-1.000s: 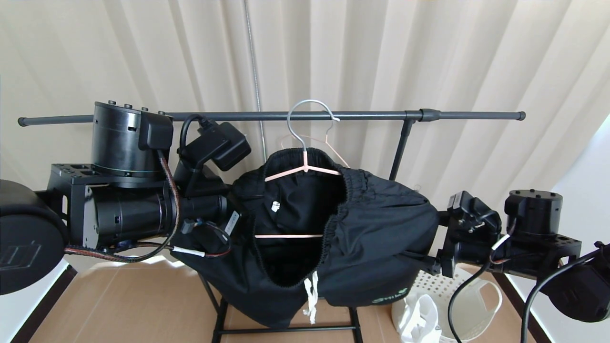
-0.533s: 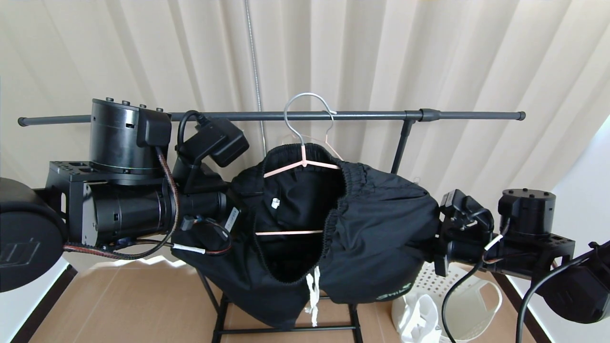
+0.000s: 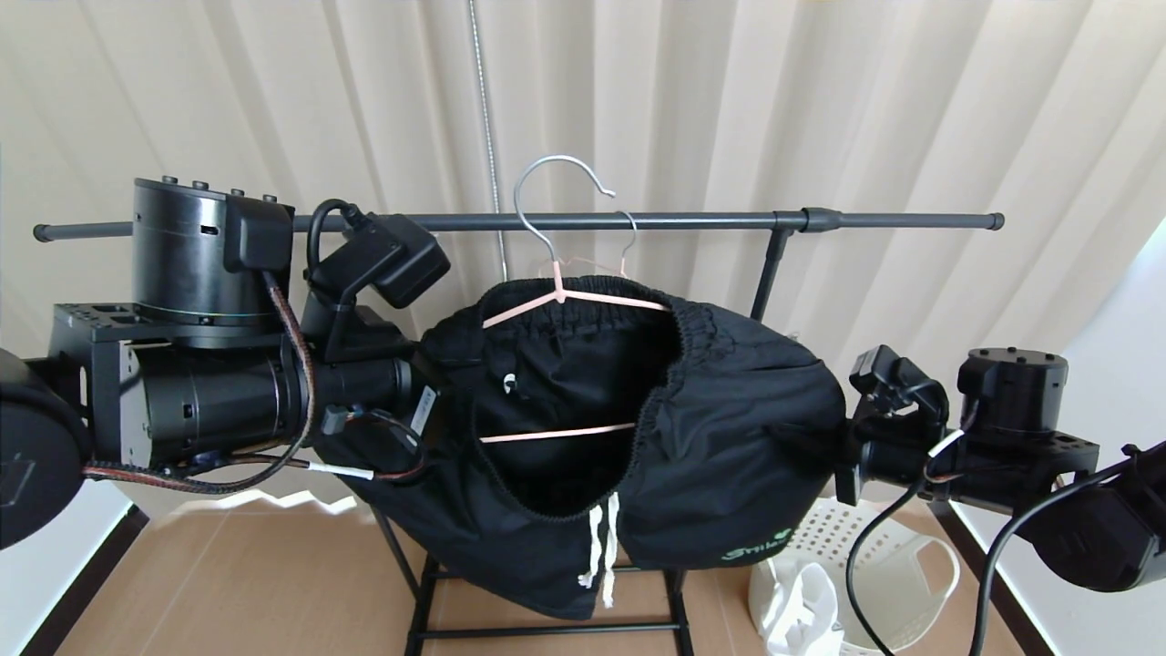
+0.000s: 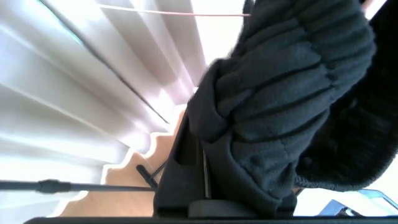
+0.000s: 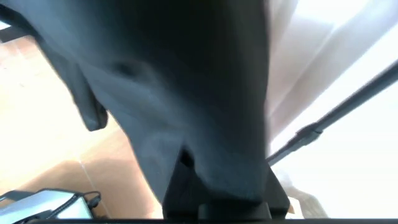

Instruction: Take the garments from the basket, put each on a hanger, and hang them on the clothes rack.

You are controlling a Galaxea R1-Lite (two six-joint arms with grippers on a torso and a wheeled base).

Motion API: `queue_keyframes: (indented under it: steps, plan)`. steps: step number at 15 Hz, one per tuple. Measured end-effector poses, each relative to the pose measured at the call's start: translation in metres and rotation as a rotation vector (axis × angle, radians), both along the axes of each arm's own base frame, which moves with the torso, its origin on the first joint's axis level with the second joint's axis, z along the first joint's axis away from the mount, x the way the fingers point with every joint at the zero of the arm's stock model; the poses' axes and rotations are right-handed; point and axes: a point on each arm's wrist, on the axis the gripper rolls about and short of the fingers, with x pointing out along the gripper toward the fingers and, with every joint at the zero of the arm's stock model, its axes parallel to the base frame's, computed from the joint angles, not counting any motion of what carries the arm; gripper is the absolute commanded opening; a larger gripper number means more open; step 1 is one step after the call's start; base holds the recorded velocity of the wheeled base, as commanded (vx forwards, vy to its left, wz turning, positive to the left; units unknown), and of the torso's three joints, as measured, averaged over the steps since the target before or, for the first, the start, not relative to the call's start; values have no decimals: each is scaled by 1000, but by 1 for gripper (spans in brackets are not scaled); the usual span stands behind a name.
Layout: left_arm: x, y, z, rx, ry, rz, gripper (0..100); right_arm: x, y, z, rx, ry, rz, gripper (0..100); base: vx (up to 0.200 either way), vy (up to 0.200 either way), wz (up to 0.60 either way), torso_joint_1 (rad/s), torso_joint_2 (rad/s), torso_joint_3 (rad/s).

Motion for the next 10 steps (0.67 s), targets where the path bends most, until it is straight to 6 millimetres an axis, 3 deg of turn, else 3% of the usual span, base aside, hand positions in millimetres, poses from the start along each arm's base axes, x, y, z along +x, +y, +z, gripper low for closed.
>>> queue_keyframes:
  steps: [5,9,10]
  plan:
    - [-3,7,4,-12,-12,19,0,8,-5,-6,-13,9,-50,0,0,0,0,0,0,0]
    - [-3,8,4,-16,-8,26,0,4,-3,-8,-23,28,-48,0,0,0,0,0,0,0]
    - [-2,9,3,-23,0,33,0,2,-3,-7,-26,27,-46,100,0,0,0,0,0,0]
